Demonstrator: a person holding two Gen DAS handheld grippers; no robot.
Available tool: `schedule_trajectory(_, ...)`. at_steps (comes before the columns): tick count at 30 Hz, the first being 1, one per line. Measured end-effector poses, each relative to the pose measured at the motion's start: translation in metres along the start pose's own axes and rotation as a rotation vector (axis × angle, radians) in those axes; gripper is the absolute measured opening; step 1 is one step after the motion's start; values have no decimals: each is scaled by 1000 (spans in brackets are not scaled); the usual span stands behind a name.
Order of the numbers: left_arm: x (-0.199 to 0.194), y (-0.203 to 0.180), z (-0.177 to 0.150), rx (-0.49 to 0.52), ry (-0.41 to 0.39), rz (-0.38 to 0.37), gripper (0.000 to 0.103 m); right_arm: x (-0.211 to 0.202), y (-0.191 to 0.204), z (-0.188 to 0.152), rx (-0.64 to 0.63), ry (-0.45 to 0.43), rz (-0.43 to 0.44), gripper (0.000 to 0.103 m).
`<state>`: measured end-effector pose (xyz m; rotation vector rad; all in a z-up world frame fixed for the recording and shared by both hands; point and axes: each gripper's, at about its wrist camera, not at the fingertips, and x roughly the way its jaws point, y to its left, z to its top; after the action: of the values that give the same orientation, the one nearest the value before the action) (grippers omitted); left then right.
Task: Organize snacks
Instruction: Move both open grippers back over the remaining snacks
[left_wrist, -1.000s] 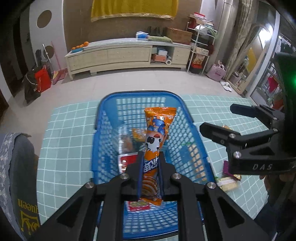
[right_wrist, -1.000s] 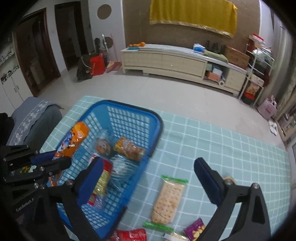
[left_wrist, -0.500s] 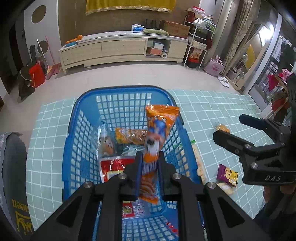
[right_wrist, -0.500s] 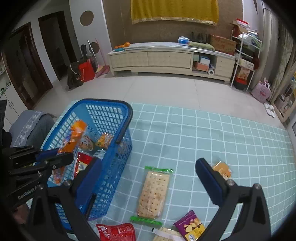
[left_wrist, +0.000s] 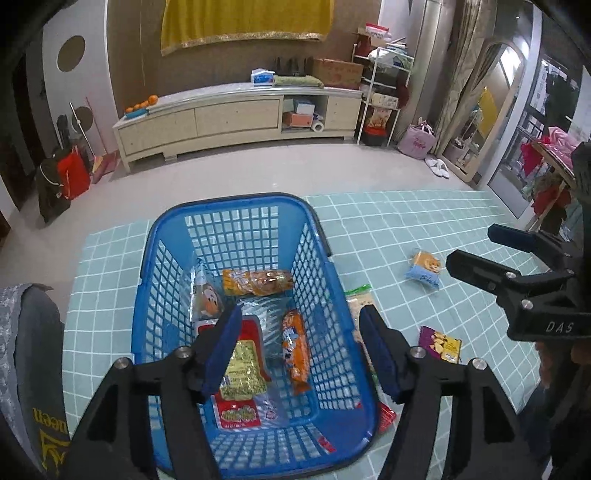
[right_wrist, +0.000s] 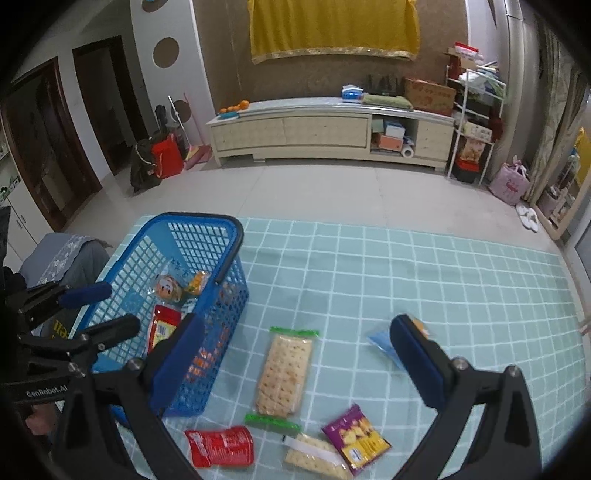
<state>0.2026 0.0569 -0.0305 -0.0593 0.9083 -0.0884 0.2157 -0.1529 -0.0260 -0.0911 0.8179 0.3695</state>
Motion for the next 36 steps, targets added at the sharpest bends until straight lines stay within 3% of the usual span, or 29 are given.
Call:
schedule_trajectory(10,-43,-28,-31,45,-59,5,73,-48,-6,-35,-38,-13,-6,102)
schedule_trajectory(18,-58,-41,-65,65,-68,-1,74,-54,-7,-67,-42,27,13,102)
schedule_trajectory(30,-43,-64,-135,131,-15,-10,74,-35,8,-133,-72,82,43,102)
schedule_trajectory(36,-17,-90,-161,205,51,-35,73,-24,5,-159,-90,122,35,102)
